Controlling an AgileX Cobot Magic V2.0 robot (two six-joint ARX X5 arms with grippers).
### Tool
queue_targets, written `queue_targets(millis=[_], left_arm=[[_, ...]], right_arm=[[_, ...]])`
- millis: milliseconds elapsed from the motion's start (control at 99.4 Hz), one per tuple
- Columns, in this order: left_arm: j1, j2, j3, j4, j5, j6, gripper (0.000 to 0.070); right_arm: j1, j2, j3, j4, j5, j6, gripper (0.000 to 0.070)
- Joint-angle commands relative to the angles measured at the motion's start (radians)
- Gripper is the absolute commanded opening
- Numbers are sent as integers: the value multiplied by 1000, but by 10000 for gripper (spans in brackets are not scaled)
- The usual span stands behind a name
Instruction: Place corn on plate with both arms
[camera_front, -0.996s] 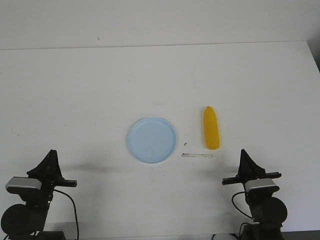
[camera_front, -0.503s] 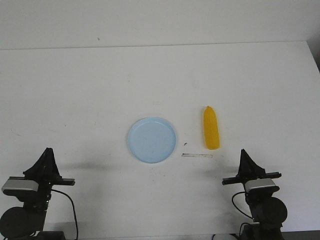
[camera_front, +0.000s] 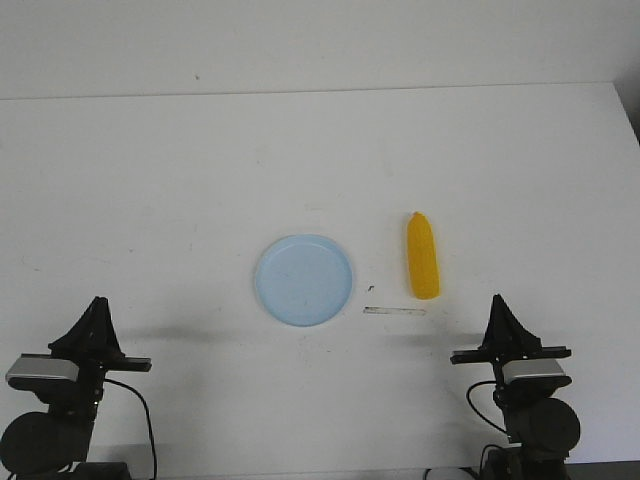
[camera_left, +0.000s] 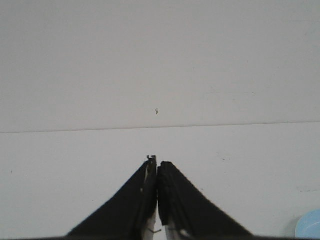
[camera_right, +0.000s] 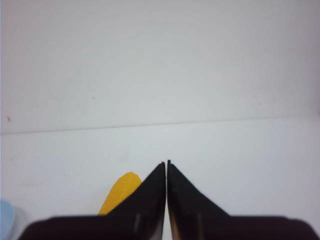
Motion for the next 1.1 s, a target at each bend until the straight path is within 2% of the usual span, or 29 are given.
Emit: queue_targets(millis=[0,151,523,604,725,805,1087], left_arm=[[0,-1,12,10,-2,6,1],[0,-1,12,10,-2,6,1],[0,-1,12,10,-2,6,1],[0,-1,12,10,-2,6,1],[0,-1,12,10,-2,6,1],[0,-1,12,10,-2,6,1],[0,-1,12,10,-2,6,1]], right_arm=[[2,26,64,-27,3,13,3],[2,151,211,-123,19,-51,3],[2,635,508,-193,19,-51,3],[6,741,577,-244,20,-24,3],[25,898,686,-349,21,86,3],[43,1003,760,-413,19,126,3],[129,1279,1026,-667,7,140,3]])
